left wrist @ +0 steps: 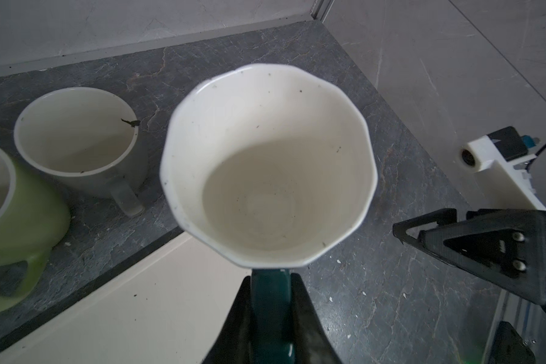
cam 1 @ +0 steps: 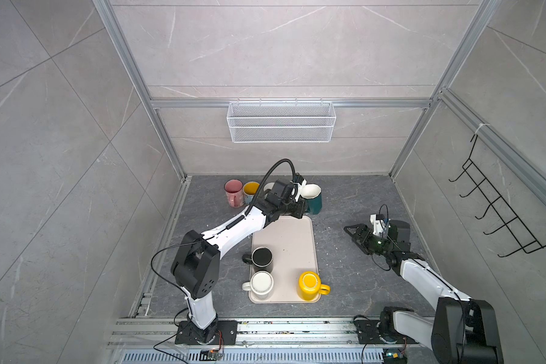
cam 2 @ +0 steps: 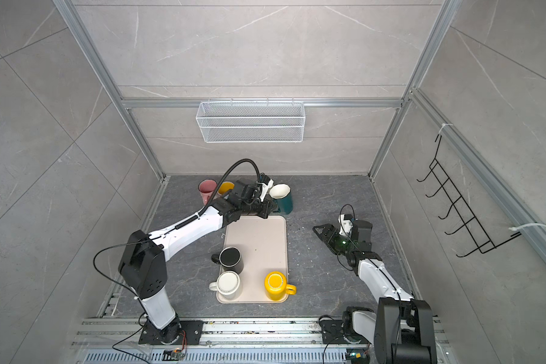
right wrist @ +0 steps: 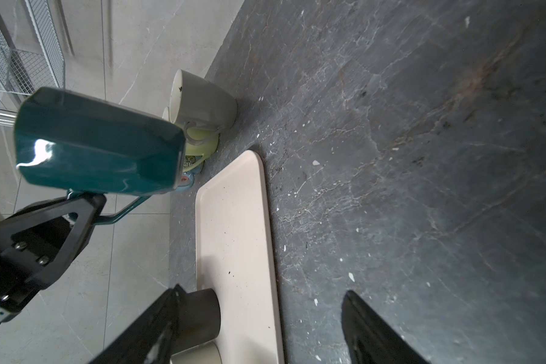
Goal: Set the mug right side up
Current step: 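Carry the dark green mug with the left gripper past the grey mug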
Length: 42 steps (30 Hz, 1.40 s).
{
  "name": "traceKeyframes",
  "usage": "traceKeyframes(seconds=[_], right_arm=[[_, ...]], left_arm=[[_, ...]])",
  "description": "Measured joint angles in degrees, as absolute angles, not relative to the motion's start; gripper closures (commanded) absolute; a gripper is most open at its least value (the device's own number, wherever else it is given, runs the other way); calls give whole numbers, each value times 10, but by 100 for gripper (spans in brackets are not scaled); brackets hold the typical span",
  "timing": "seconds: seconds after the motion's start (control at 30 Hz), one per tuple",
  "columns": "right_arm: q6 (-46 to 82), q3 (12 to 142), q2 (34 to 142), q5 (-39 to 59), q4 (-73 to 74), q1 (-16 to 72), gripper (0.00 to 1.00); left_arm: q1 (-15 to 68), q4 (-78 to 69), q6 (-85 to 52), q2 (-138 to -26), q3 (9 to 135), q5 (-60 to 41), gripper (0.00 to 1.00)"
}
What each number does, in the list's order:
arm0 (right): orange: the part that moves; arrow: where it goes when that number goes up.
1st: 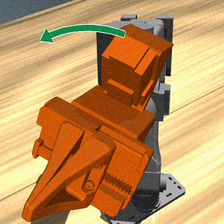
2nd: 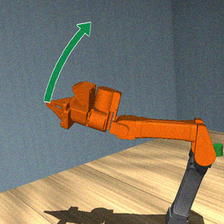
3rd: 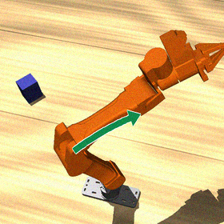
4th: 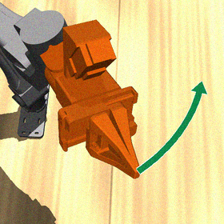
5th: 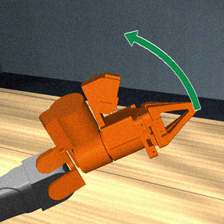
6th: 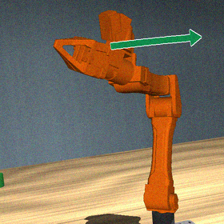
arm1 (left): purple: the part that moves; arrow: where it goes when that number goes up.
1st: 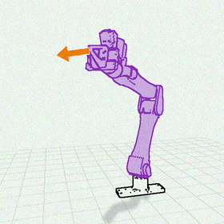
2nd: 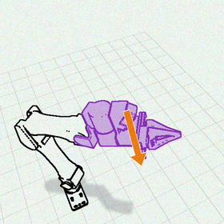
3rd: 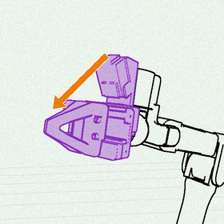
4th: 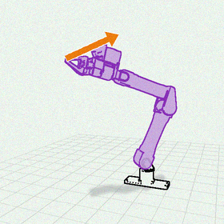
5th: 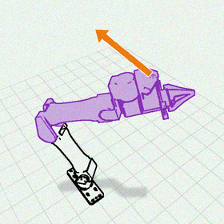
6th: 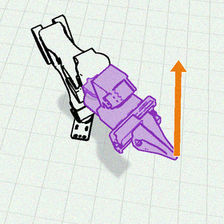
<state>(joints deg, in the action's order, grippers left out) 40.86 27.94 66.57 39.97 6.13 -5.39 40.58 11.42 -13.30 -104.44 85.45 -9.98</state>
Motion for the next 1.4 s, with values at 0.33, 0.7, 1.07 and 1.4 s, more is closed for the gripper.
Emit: traceKeyframes(seconds=[0.33, 0.7, 1.07, 1.4], right_arm=[[391, 278, 650, 401, 37, -65, 18], [379, 276, 637, 401, 22, -68, 18], [377, 272, 636, 401, 15, -70, 18], [375, 267, 636, 401, 15, -70, 18]], left_arm=[[429, 112, -124, -1146, 920, -30, 100], [441, 72, -121, -1233, 965, 55, 100], [441, 51, -124, -1279, 1008, 100, 100], [441, 55, -124, -1317, 1056, 126, 100]])
